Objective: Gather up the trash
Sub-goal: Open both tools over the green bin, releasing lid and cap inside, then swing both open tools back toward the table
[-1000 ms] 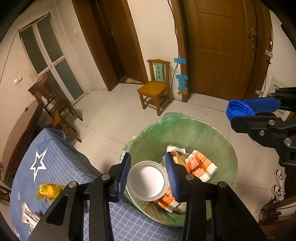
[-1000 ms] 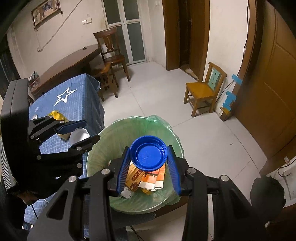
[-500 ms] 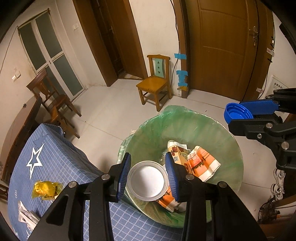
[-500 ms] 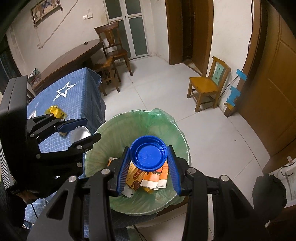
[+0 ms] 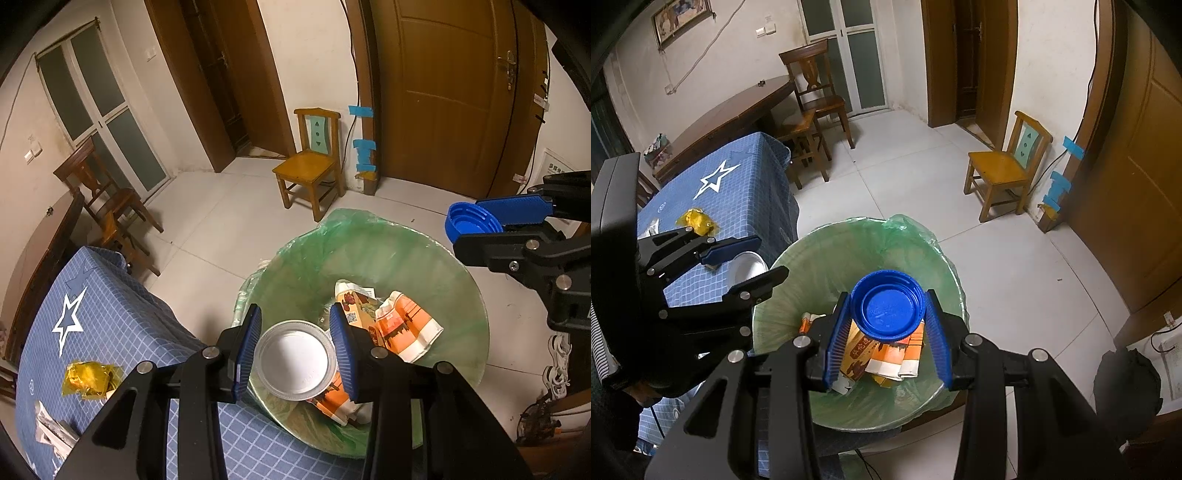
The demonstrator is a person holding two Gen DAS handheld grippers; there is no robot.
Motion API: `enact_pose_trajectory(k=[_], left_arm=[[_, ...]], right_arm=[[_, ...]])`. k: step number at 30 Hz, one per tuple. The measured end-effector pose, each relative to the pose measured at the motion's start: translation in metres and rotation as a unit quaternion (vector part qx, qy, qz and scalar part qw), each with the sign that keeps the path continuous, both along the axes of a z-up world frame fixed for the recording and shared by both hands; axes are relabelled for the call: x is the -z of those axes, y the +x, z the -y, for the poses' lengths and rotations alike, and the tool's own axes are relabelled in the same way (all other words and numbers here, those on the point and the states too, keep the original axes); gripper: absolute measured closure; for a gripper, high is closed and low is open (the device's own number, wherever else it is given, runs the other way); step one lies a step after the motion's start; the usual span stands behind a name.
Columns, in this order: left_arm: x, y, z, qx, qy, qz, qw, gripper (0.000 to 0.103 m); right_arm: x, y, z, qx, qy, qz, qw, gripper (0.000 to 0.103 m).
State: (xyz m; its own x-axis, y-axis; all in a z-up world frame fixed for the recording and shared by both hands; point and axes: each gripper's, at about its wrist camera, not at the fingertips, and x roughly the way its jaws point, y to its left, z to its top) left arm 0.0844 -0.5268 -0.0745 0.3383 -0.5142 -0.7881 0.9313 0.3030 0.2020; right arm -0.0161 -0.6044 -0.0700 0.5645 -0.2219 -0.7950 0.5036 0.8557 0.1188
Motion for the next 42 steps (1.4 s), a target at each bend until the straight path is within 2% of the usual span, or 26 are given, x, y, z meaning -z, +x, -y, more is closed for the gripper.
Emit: enact_pose_trajectory(k=[6,7,8,9,10,34,42], left_arm=[[0.003,-0.001,0.003,0.001,0.002,0.002,1.0,0.062],[0.004,0.0,0.004,-0.001,0.003,0.002,1.0,0.062],[0.006,0.003,0.004,-0.007,0.005,0.002,1.0,0.06],[0.008,0.005,0.004,-0.012,0.007,0.002,0.9999,0.048],[0.008,0.006,0.005,-0.016,0.006,0.003,0.9998,0.043],[0.003,-0.008,-0.016,-0.04,-0.018,0.062,0.9971,0.043],[-0.006,-0.015,-0.039,-0.068,-0.038,0.092,0.9927,0.039]], right_arm=[[0.007,0.004,0.001,-0.01,-0.003,-0.007,1.0,0.064],[0.008,0.005,0.002,-0.013,-0.006,-0.009,1.0,0.061],[0.01,0.007,0.001,-0.013,-0.007,-0.015,1.0,0.05],[0.011,0.007,0.0,-0.013,-0.013,-0.016,1.0,0.047],[0.012,0.008,0.0,-0.013,-0.019,-0.017,1.0,0.047],[0.02,-0.007,0.005,0.007,-0.005,-0.003,1.0,0.047],[0.014,-0.019,-0.01,0.016,-0.03,0.036,0.999,0.047]])
